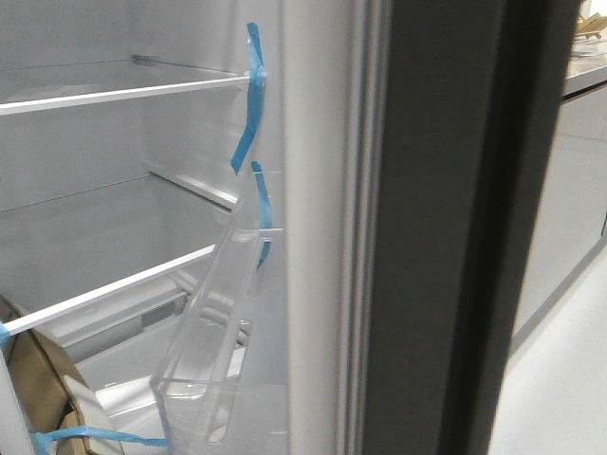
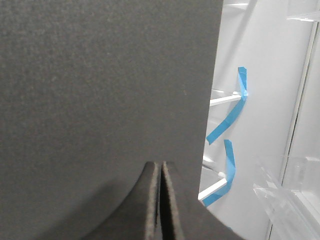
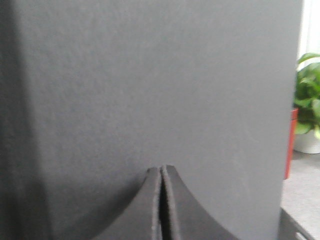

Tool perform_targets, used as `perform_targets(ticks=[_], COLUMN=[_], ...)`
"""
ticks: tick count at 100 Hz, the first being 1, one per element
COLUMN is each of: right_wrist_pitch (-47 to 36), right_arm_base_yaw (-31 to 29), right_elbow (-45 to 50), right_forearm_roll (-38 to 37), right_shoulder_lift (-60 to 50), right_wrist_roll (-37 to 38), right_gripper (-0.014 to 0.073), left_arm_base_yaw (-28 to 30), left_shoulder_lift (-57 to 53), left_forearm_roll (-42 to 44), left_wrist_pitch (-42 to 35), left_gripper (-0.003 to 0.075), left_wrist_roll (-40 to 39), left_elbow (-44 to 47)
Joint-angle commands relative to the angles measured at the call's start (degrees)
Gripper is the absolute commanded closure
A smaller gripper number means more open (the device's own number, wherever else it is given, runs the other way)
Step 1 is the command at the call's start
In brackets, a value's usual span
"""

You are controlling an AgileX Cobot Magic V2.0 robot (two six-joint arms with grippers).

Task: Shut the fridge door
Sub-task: 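Push the fridge door with the right gripper until it shuts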

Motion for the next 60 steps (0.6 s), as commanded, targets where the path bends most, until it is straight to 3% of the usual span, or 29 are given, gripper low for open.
perform_targets(ticks=[1,37,60], right_wrist_pitch=[-6.47,-11.74,-8.13], right_arm_base_yaw=[0.63,3.24,3.24], right_elbow=[-2.02,-2.06,-6.56], right_forearm_roll=[0.71,1.01,1.68], right_shoulder_lift=[1.25,5.63,10.65], right_wrist_roll=[-0.03,-0.03,1.9], right_gripper=[0.067,0.067,0.067], left_arm_base_yaw=[-0.46,-0.46,-0.46], left_shoulder_lift=[1.09,1.09,1.09], left_forearm_roll=[-0.09,-0.09,-0.09], left_wrist_pitch=[-4.4,-4.4,-4.4], left_gripper=[0.0741,0.0741,0.0741], left_wrist_roll=[-0.2,-0.2,-0.2], left_elbow=[1.6,1.6,1.6])
